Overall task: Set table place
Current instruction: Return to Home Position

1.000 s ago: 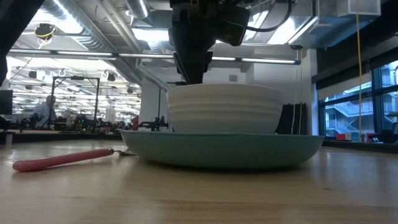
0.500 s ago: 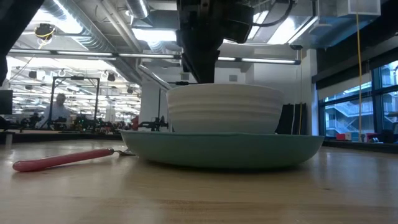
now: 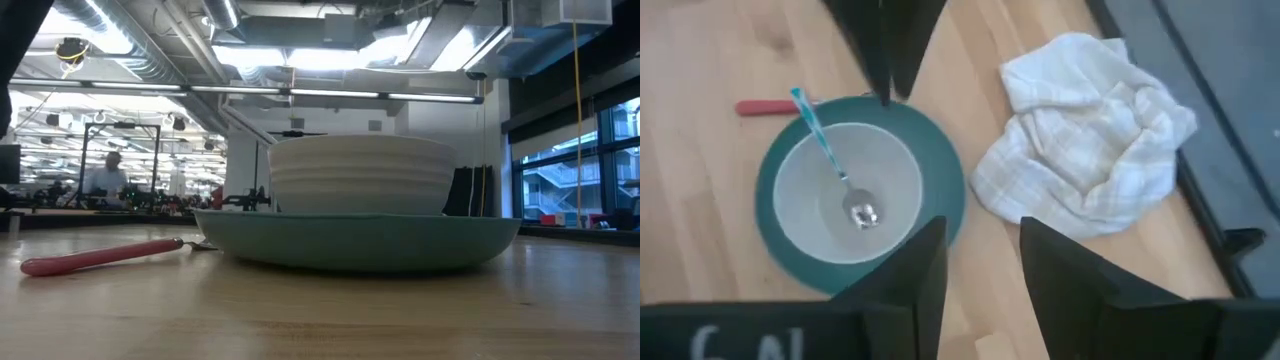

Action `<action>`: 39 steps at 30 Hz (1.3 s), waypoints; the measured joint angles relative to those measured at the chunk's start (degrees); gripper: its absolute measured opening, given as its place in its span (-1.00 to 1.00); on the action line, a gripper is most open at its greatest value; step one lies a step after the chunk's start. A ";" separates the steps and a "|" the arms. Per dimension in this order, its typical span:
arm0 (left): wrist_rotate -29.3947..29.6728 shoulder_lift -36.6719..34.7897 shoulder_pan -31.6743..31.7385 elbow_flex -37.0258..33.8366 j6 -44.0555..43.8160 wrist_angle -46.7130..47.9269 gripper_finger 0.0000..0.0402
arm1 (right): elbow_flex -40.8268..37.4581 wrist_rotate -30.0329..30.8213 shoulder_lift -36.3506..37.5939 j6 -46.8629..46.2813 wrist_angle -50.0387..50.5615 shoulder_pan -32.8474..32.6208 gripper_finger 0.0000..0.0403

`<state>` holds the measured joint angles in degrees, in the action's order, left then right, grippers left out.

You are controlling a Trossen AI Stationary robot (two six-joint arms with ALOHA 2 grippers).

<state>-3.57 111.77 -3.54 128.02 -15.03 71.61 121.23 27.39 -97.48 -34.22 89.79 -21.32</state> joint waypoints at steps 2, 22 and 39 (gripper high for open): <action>-0.02 -1.12 -0.22 1.69 1.58 1.57 -0.84 | 0.00 -2.27 0.38 -0.06 -0.67 0.00 -0.36; 15.16 -30.46 -1.24 -1.26 -3.65 17.84 -0.84 | -15.52 13.18 14.57 -7.85 -9.83 -7.02 -0.36; 8.46 -64.62 -3.01 -54.96 -6.03 -19.82 -0.84 | -61.49 -15.24 37.86 11.99 -71.83 13.69 -0.36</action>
<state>4.88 47.15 -6.54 73.07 -21.06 51.80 59.74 12.16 -59.62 -22.23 17.96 -7.63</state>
